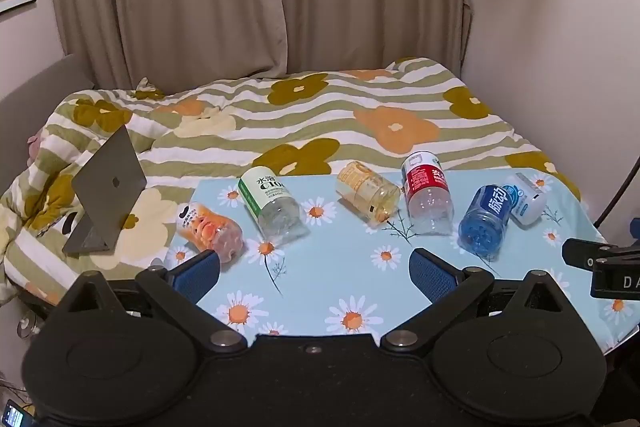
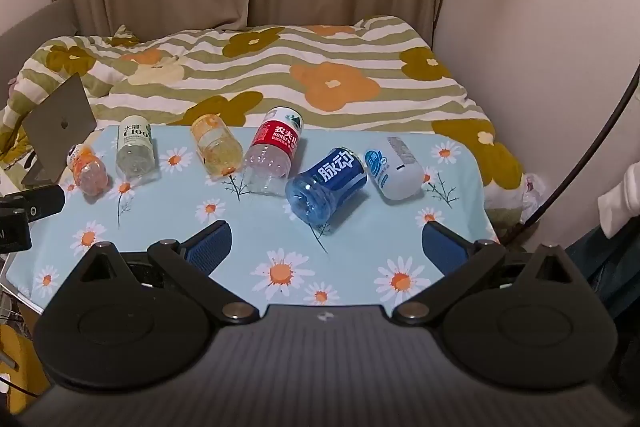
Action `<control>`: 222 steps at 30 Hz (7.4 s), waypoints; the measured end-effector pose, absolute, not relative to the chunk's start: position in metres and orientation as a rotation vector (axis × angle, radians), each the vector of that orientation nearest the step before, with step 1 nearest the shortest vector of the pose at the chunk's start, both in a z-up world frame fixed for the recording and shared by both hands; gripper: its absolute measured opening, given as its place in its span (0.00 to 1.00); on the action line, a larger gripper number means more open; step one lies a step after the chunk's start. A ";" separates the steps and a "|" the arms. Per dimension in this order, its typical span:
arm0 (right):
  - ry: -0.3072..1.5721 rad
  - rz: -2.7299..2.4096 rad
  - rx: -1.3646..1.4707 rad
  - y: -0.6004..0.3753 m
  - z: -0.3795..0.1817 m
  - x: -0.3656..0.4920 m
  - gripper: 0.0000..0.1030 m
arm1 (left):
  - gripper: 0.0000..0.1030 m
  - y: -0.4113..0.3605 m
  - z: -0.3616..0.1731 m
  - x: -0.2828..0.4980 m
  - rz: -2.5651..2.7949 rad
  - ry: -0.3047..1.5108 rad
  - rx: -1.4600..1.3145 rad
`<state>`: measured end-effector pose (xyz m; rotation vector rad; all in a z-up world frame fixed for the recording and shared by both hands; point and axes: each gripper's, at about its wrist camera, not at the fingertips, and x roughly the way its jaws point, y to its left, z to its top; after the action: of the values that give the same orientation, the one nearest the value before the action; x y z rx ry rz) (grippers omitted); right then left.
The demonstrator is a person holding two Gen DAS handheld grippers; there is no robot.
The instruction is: Flip cup upright
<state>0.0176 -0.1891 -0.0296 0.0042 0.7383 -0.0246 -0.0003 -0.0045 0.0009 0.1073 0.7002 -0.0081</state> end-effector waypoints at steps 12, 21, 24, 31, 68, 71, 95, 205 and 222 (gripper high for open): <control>0.749 -0.026 0.008 -0.189 -0.034 0.013 1.00 | 1.00 0.001 0.004 -0.008 -0.005 0.692 0.091; 0.741 -0.027 0.018 -0.193 -0.028 0.012 1.00 | 1.00 0.003 0.004 -0.009 0.011 0.693 0.074; 0.741 -0.029 0.017 -0.193 -0.027 0.013 1.00 | 1.00 0.003 0.004 -0.010 0.014 0.692 0.074; 0.742 -0.025 0.018 -0.194 -0.027 0.012 1.00 | 1.00 0.003 0.003 -0.014 0.014 0.691 0.071; 0.739 -0.025 0.018 -0.195 -0.028 0.008 1.00 | 1.00 -0.004 0.008 -0.022 0.013 0.675 0.080; 0.739 -0.025 0.018 -0.196 -0.028 0.008 1.00 | 1.00 -0.005 0.008 -0.022 0.012 0.677 0.081; 0.733 -0.005 0.024 -0.199 -0.027 0.009 1.00 | 1.00 -0.011 0.010 -0.016 0.033 0.677 0.081; 1.023 0.052 0.072 -0.253 -0.122 0.066 1.00 | 0.72 -0.098 -0.134 0.103 -0.280 1.153 0.140; 1.025 0.064 0.090 -0.272 -0.123 0.052 1.00 | 0.89 -0.109 -0.136 0.095 -0.225 1.130 0.172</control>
<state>0.0525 -0.2718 -0.1229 0.0904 1.0251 0.0639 0.0945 -0.1088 -0.1355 0.1722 1.1295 -0.2253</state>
